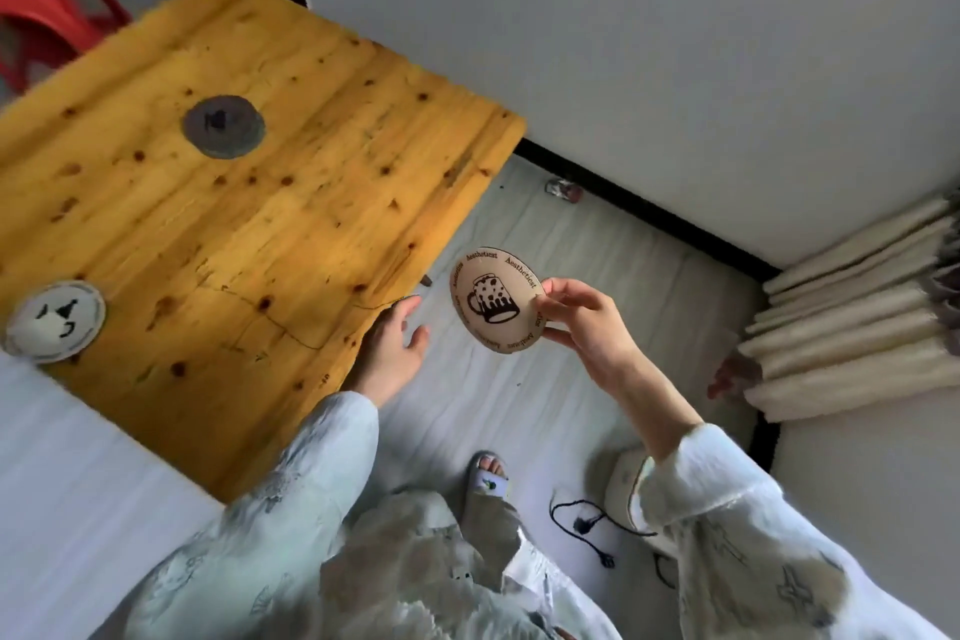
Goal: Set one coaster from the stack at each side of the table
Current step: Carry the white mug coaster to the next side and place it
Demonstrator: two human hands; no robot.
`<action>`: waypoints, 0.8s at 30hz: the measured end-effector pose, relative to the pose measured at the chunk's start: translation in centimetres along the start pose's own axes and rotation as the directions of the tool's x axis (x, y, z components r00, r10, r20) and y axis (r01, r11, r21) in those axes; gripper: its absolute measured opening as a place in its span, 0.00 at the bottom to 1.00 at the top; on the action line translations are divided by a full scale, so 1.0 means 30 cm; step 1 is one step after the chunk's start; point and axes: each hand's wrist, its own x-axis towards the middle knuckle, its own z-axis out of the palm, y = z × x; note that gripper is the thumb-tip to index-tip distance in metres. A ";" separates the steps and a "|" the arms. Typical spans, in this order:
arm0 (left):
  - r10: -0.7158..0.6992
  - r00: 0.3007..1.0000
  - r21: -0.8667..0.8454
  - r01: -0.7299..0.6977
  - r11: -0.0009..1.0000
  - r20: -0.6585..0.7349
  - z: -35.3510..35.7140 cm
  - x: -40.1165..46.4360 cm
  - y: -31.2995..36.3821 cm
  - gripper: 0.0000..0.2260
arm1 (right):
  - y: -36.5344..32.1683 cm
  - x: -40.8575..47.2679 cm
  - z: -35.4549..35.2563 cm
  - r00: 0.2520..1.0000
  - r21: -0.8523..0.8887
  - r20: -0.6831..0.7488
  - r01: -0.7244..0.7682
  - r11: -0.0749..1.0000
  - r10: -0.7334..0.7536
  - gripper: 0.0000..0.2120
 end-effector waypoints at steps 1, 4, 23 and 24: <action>-0.026 0.999 -0.023 0.025 0.999 -0.040 -0.004 0.003 0.004 0.18 | -0.023 0.032 0.003 0.999 -0.027 0.046 -0.003 1.000 0.004 0.11; -0.075 0.985 -0.090 0.061 0.994 -0.158 -0.024 0.017 0.001 0.18 | -0.083 0.131 0.038 0.987 -0.102 0.158 -0.018 0.995 0.034 0.06; -0.293 0.944 -0.131 0.275 0.953 -0.152 -0.228 0.497 -0.168 0.21 | -0.090 0.798 0.514 0.833 -0.536 0.349 -0.200 0.820 0.430 0.07; -0.304 0.943 -0.123 0.289 0.949 -0.136 -0.235 0.520 -0.174 0.21 | -0.085 0.828 0.528 0.830 -0.551 0.334 -0.213 0.807 0.447 0.08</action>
